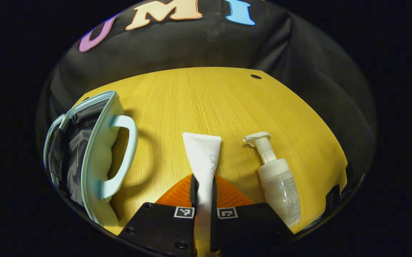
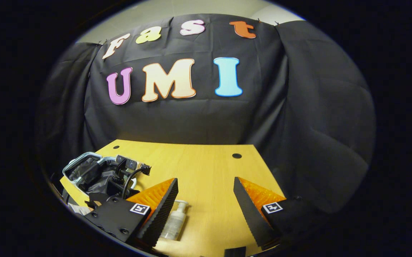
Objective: First open the suitcase, pack the skin care products into it, and then close the suitcase.
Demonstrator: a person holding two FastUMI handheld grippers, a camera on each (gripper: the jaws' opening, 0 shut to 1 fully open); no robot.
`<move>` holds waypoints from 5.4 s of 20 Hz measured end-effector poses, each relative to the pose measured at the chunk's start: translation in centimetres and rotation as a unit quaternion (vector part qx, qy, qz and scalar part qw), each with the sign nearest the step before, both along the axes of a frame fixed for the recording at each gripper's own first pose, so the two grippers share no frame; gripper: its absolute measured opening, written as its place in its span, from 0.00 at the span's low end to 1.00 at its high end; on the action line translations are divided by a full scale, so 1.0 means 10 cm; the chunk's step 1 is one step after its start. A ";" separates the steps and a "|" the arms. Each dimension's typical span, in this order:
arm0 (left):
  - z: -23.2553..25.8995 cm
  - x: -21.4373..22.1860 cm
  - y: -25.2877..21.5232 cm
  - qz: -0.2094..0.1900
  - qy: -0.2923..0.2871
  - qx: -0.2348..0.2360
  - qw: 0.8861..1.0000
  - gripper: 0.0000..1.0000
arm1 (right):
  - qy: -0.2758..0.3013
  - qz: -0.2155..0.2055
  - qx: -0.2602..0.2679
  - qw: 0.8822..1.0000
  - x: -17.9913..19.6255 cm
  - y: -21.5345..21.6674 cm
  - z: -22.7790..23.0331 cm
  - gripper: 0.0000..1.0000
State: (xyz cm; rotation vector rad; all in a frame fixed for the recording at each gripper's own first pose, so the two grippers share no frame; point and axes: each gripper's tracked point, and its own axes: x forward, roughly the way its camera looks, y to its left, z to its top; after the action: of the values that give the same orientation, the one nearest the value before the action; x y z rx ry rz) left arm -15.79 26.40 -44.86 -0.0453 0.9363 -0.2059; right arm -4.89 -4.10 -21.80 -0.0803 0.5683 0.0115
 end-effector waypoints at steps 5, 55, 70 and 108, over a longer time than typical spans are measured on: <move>0.02 -0.02 0.05 0.004 0.001 -0.040 0.999 0.03 | 0.106 0.004 0.020 0.994 -0.07 0.26 -0.67 0.99; 0.32 0.10 2.65 0.117 0.014 0.002 0.993 0.02 | 0.263 -0.046 0.162 0.950 -0.37 1.38 -1.54 0.50; 0.69 0.22 2.81 0.035 -0.057 -0.058 0.996 0.92 | 0.243 -0.015 0.176 0.954 -0.09 2.92 -1.40 0.50; 0.07 -0.33 6.95 0.315 0.010 0.045 0.948 0.94 | 0.230 0.002 0.121 0.966 0.21 3.44 -1.68 0.99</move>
State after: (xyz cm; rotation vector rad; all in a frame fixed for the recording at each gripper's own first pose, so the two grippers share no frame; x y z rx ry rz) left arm -19.13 95.87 -44.12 -0.2592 0.9073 0.4298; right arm -2.80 30.34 -38.61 0.1636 1.0266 0.1054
